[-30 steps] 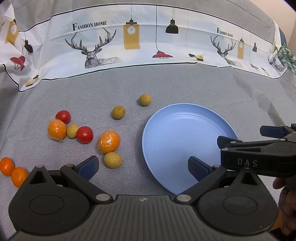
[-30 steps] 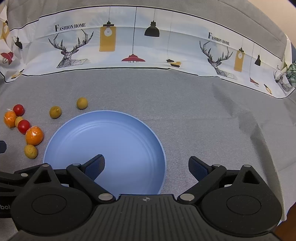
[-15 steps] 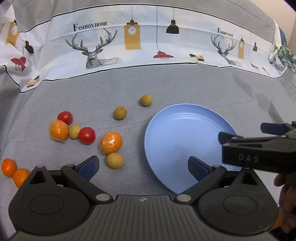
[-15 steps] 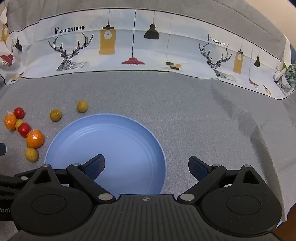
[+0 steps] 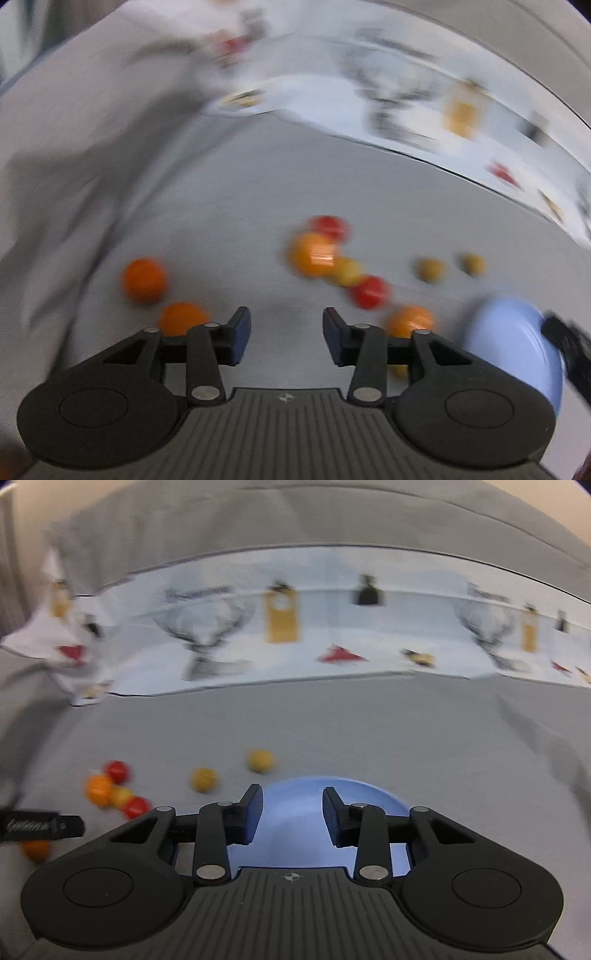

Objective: Organize fruits
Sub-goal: 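Grasp a loose tangerine with the left tool while the right tool grasps a plastic-wrapped orange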

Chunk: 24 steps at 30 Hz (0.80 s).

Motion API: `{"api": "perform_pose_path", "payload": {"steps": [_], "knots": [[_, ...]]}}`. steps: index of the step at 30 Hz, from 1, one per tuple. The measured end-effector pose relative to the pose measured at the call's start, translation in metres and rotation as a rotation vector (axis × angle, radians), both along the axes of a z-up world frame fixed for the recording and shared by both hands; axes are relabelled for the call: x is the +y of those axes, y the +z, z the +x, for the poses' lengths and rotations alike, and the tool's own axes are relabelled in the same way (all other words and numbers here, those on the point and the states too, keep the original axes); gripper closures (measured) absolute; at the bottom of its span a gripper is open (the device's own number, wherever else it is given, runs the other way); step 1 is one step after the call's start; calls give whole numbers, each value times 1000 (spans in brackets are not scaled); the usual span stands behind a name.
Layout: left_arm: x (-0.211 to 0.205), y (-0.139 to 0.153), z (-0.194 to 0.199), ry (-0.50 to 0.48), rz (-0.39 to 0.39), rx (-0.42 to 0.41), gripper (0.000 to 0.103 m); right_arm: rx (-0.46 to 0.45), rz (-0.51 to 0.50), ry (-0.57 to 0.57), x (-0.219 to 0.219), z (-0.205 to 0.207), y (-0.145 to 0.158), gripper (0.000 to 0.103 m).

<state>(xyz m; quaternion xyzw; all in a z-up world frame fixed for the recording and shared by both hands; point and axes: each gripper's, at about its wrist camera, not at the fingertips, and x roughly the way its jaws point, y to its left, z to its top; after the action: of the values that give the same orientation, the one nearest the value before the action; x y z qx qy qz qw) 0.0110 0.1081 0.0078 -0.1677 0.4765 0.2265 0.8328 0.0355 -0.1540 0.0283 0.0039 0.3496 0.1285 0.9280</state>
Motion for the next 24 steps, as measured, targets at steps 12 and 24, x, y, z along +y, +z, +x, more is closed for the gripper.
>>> {"api": "perform_pose_path", "payload": {"steps": [12,24], "knots": [[43,-8,-5,153,-49,94,27,95,-65,194,92,11,-32,32],[52,-27,-2,137,-63,151,42,184,-191,217,126,23,-69,48]]}}
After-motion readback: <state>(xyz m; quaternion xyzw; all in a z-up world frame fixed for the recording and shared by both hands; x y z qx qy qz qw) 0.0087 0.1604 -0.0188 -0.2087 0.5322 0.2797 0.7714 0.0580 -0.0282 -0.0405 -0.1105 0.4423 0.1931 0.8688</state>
